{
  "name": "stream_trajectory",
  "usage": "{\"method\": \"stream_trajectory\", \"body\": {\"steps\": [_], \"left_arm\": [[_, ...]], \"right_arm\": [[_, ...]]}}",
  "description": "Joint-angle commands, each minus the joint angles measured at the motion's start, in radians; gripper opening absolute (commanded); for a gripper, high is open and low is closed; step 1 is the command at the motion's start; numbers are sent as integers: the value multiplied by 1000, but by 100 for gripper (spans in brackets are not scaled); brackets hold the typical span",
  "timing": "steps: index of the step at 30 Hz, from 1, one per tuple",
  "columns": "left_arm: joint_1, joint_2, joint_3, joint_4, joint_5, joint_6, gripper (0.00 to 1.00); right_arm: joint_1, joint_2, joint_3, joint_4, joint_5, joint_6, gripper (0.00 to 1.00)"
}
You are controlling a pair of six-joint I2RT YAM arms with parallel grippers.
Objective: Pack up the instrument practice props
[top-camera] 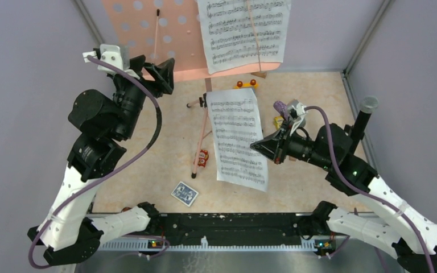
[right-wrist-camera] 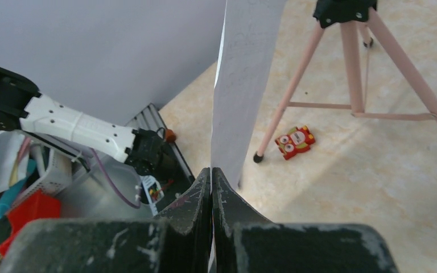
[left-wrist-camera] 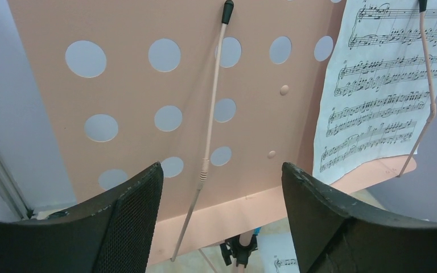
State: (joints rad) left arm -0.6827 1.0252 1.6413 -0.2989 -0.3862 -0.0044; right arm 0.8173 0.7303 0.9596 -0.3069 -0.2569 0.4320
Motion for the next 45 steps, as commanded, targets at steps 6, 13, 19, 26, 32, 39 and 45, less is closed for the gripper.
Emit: {"method": "stream_trajectory", "body": {"steps": [6, 13, 19, 26, 32, 39, 45], "left_arm": [[-2, -95, -18, -50, -19, -11, 99], [-2, -167, -8, -109, -9, -40, 99], [-2, -228, 16, -158, -32, -45, 99], [-2, -284, 35, -197, -76, -46, 99], [-2, -302, 46, -229, -81, -62, 99], [-2, -315, 10, -251, -88, -78, 99], [-2, -321, -17, -264, -91, -96, 99]], "right_arm": [[216, 138, 17, 194, 42, 3, 0], [339, 367, 49, 357, 183, 37, 0], [339, 542, 122, 510, 289, 55, 0], [339, 845, 297, 578, 362, 127, 0], [339, 1139, 559, 568, 314, 160, 0], [335, 1395, 770, 519, 457, 314, 0], [271, 1527, 770, 472, 518, 558, 0]]}}
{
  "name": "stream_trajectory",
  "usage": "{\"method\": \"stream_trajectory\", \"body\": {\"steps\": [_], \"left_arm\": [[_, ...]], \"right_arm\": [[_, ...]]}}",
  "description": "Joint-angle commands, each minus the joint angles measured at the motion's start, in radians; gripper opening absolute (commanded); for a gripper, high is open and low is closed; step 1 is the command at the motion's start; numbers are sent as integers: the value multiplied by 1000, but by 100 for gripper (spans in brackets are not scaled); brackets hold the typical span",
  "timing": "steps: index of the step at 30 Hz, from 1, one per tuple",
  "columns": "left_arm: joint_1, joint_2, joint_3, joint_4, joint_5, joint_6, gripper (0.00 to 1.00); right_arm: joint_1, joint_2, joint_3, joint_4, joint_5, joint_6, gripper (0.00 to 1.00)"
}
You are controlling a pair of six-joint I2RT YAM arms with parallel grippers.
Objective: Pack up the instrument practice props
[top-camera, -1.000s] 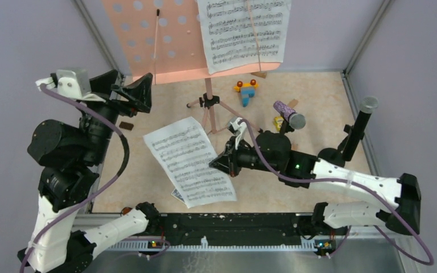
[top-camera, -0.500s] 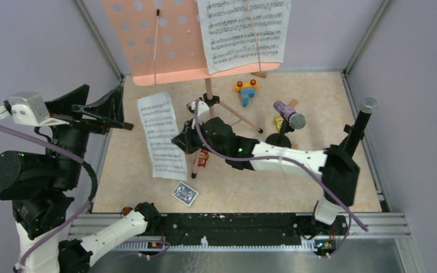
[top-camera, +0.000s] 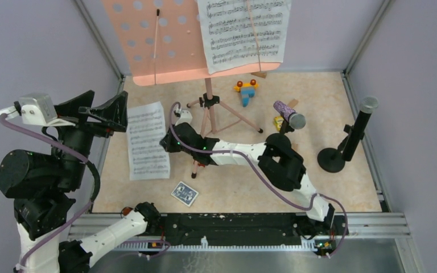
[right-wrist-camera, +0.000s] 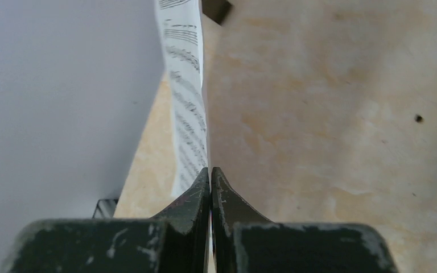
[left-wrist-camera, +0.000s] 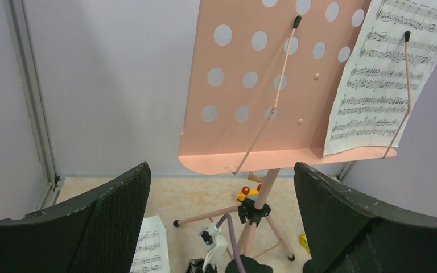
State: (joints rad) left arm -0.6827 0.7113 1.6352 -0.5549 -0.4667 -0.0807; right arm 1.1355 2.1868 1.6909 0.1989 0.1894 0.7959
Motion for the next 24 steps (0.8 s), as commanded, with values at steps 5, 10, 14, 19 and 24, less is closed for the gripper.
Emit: {"method": "stream_trajectory", "body": {"steps": [5, 10, 14, 19, 24], "left_arm": [[-2, -5, -13, -25, -5, -31, 99], [-2, -19, -24, -33, -17, -37, 99], [-4, -32, -27, -41, -37, -36, 99], [-3, -35, -17, -62, -44, -42, 99], [-4, -35, -3, -84, -54, -42, 99]], "right_arm": [[-89, 184, 125, -128, 38, 247, 0], [-92, 243, 204, -195, 14, 230, 4], [-92, 249, 251, -249, 11, 198, 21], [-79, 232, 319, -326, 42, 122, 58], [-41, 207, 409, -442, 150, -4, 67]]}}
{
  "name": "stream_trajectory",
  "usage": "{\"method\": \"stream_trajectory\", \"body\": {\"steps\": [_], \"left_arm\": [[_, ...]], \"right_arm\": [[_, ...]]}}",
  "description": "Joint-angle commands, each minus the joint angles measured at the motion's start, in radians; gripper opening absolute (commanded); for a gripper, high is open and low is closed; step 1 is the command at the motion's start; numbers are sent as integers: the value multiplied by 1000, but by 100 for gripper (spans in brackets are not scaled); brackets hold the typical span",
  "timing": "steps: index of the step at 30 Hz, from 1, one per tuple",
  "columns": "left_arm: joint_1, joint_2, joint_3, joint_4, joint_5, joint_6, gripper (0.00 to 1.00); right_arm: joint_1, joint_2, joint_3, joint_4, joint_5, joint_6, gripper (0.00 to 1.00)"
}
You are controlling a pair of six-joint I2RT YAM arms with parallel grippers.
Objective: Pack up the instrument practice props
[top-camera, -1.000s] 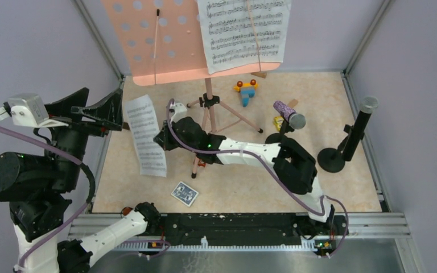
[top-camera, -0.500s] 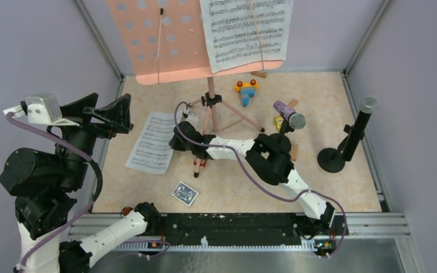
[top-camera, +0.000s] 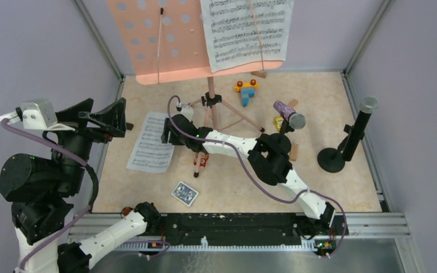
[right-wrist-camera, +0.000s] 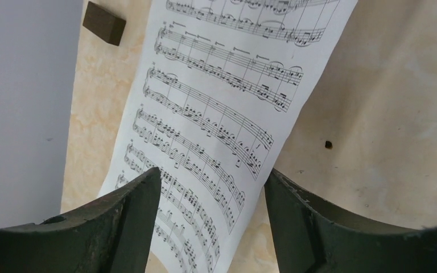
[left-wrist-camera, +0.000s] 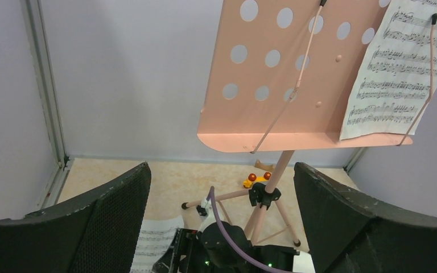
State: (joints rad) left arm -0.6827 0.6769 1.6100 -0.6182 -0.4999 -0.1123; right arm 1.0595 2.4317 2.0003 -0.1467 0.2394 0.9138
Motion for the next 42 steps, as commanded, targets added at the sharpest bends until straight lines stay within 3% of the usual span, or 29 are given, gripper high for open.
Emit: {"method": "stream_trajectory", "body": {"steps": [1, 6, 11, 18, 28, 34, 38, 42], "left_arm": [[-4, 1, 28, -27, -23, -8, 99], [-4, 2, 61, -61, -45, 0, 99], [-4, -1, 93, -92, -57, 8, 99], [-4, 35, 177, -169, 14, 27, 99], [-3, 240, 362, -225, 279, 70, 99], [-2, 386, 496, -186, 424, 60, 99], [-2, 482, 540, -145, 524, 28, 99], [-2, 535, 551, -80, 570, -6, 99]], "right_arm": [[49, -43, 115, -124, 135, -148, 67], [104, -109, 100, -196, 304, -269, 68], [146, -272, -109, -124, 362, -349, 68], [240, -636, -552, 116, 297, -575, 68], [267, -1090, -776, -84, 198, -654, 68], [262, -1273, -640, -258, 226, -749, 76], [216, -1233, -399, -482, 202, -770, 75], [79, -1144, -130, -633, 29, -818, 74]]}}
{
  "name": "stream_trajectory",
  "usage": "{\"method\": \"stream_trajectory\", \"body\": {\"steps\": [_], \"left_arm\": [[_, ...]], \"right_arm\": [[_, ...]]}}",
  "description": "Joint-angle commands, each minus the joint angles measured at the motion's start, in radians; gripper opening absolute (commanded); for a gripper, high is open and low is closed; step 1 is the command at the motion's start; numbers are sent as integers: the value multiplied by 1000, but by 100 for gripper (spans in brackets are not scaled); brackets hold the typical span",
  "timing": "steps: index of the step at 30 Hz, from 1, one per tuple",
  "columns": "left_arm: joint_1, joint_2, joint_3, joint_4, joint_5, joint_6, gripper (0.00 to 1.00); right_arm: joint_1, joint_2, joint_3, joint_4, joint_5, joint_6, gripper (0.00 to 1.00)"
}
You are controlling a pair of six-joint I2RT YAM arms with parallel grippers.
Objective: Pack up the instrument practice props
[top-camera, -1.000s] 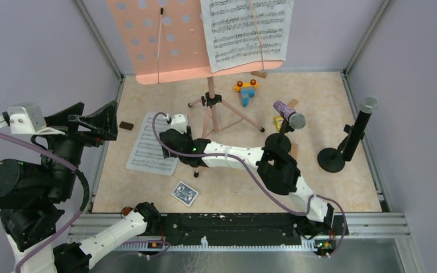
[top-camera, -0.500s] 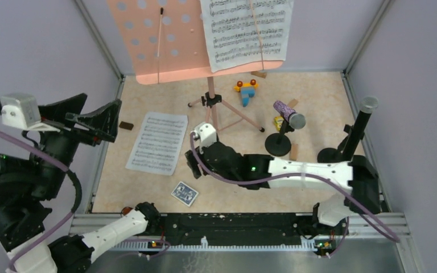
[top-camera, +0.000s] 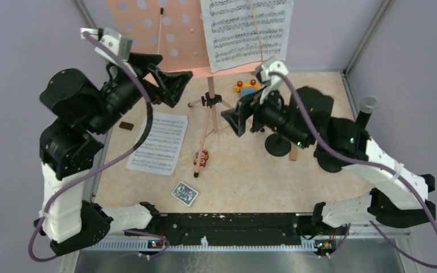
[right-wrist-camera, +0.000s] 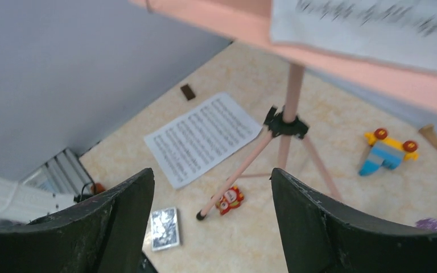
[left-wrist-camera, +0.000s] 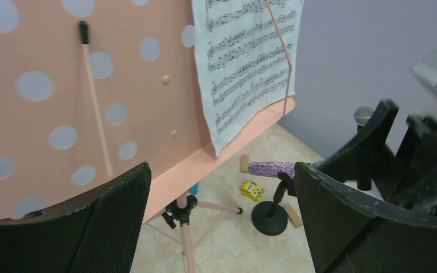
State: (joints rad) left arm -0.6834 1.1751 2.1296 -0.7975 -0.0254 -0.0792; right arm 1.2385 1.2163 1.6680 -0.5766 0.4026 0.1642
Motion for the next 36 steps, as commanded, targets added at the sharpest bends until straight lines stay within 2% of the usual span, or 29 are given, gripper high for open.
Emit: {"method": "stream_trajectory", "body": {"steps": [1, 6, 10, 13, 16, 20, 26, 36], "left_arm": [[-1, 50, 37, 109, 99, -44, 99], [-1, 118, 77, 122, 116, -72, 99], [-3, 137, 65, 143, 72, -81, 99], [-3, 126, 12, 191, 36, -90, 99], [-2, 114, -38, 243, -9, -102, 99], [-2, 132, -52, 284, -22, -112, 99], [-2, 164, -61, 354, -32, -114, 99], [-2, 205, -69, 467, -68, -71, 99]], "right_arm": [[-118, 100, 281, -244, -155, -87, 74], [-188, 240, 657, -390, -267, -156, 76], [-320, 298, 821, -429, -390, -154, 77], [-446, 282, 782, -379, -492, -129, 77], [-502, 279, 764, -339, -505, -121, 77], [-543, 288, 748, -276, -528, -100, 75], [-595, 313, 734, -208, -522, -60, 68], [-613, 361, 730, -169, -533, -48, 58]]}}
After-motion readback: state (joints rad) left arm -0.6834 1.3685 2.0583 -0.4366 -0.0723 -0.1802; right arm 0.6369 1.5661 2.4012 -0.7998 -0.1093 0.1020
